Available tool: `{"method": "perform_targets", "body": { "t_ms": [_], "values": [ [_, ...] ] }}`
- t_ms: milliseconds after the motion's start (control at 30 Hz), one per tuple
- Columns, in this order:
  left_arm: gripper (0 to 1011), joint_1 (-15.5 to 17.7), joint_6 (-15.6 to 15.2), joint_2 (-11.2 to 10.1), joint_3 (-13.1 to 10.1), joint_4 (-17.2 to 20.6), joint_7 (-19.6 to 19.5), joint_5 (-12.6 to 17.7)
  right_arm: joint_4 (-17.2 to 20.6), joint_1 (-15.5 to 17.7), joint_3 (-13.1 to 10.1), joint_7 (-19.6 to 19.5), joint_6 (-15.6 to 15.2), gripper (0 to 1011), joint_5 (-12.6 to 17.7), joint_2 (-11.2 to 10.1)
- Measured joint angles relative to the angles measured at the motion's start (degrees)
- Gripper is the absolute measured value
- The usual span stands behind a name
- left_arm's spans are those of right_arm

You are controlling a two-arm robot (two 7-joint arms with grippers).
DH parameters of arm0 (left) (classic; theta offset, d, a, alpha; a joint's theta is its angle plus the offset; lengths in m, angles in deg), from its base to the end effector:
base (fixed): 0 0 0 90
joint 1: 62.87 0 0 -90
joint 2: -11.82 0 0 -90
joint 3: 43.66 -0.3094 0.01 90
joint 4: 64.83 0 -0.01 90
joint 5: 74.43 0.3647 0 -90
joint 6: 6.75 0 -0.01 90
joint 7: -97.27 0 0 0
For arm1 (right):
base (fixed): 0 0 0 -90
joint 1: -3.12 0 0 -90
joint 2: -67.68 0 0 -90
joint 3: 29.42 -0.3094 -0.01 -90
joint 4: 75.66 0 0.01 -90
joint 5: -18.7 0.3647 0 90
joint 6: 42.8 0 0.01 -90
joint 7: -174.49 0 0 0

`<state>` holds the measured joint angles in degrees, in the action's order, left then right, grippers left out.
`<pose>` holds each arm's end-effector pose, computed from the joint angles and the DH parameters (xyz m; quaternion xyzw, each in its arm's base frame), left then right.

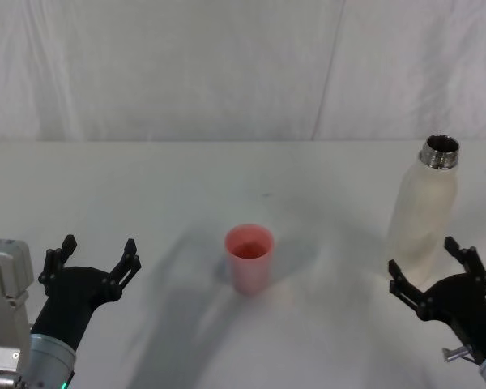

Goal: Grasp the thermos with one hand and pour water into the cup lid.

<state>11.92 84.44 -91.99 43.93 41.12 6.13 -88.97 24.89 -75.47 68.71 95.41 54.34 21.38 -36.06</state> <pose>0.3036 0.0363 -0.3036 -0.0173 0.0064 0.6616 0.7496 0.3182 -0.0071 -0.3244 -0.0297 -0.0813 -0.5570 0.8260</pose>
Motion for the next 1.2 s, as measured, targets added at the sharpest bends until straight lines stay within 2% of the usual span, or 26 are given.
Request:
{"method": "perform_targets", "body": {
  "t_ms": [467,1200],
  "values": [
    [1001,0.0,0.0,0.0,0.0,0.0,0.0,0.0,-0.81,0.32,2.5,0.87,0.95,1000,0.46,1.67],
    [1001,0.0,0.0,0.0,0.0,0.0,0.0,0.0,-1.16,0.23,2.76,0.73,1.36,1000,0.69,2.08]
  ]
}}
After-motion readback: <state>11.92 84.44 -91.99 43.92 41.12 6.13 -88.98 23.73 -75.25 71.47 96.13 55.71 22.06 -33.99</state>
